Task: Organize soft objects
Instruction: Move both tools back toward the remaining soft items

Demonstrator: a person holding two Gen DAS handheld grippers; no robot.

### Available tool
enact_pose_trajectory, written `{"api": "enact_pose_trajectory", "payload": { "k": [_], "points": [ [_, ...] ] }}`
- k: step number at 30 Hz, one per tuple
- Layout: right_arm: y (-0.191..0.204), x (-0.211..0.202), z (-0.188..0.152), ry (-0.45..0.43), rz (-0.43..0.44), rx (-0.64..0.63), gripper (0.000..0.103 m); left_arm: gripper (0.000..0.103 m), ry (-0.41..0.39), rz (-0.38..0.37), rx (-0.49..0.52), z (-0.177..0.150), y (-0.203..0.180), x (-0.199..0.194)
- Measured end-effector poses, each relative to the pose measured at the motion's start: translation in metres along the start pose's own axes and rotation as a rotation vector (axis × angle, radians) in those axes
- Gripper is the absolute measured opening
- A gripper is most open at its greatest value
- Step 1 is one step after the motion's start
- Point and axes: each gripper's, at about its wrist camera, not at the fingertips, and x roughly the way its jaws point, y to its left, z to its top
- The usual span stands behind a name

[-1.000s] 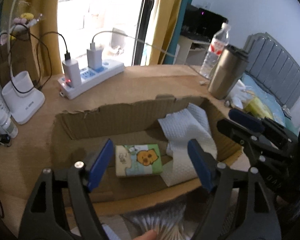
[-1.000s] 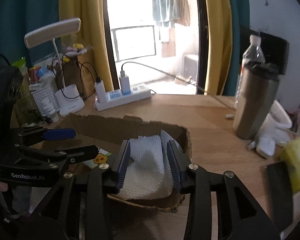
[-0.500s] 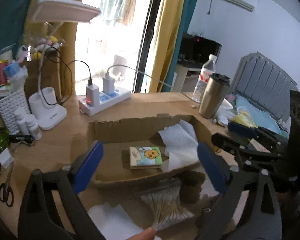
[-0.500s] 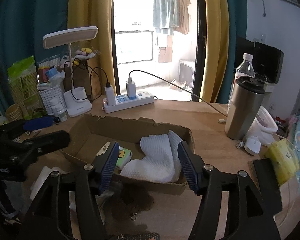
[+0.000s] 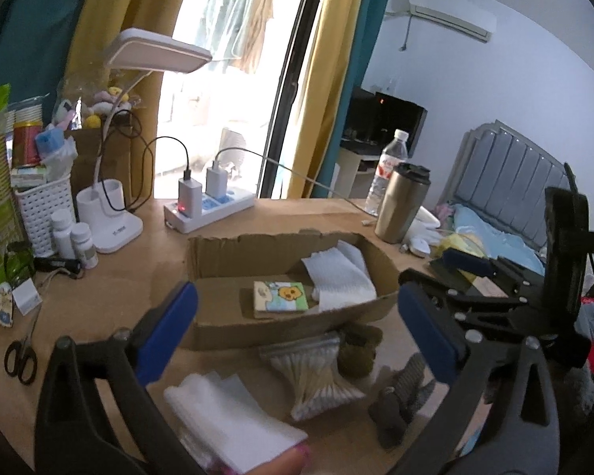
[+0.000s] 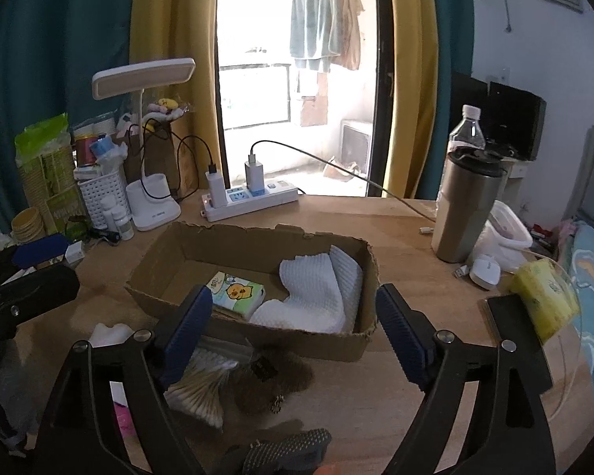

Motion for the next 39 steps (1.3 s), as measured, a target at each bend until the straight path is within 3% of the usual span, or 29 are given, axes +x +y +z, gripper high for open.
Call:
{"api": "enact_pose_trajectory", "payload": {
  "k": [8, 19, 24, 33, 39],
  "points": [
    [0.009, -0.021, -0.013, -0.009, -0.023, 0.01, 0.087, 0.102, -0.011, -0.02, -0.022, -0.013, 0.001, -0.025],
    [0.029, -0.039, -0.035, 0.007, -0.04, -0.031, 0.087, 0.102, 0.014, 0.049, -0.042, -0.045, 0.019, -0.037],
    [0.031, -0.037, -0.048, 0.028, -0.043, -0.024, 0.087, 0.102, 0.063, 0.056, -0.052, -0.06, 0.026, -0.029],
    [0.041, -0.035, -0.066, 0.059, -0.014, -0.061, 0.087, 0.102, 0.081, 0.083, -0.074, -0.08, 0.03, -0.032],
    [0.04, -0.03, -0.079, 0.078, 0.014, -0.049, 0.087, 0.102, 0.153, 0.116, -0.103, -0.096, 0.035, -0.022]
  ]
}}
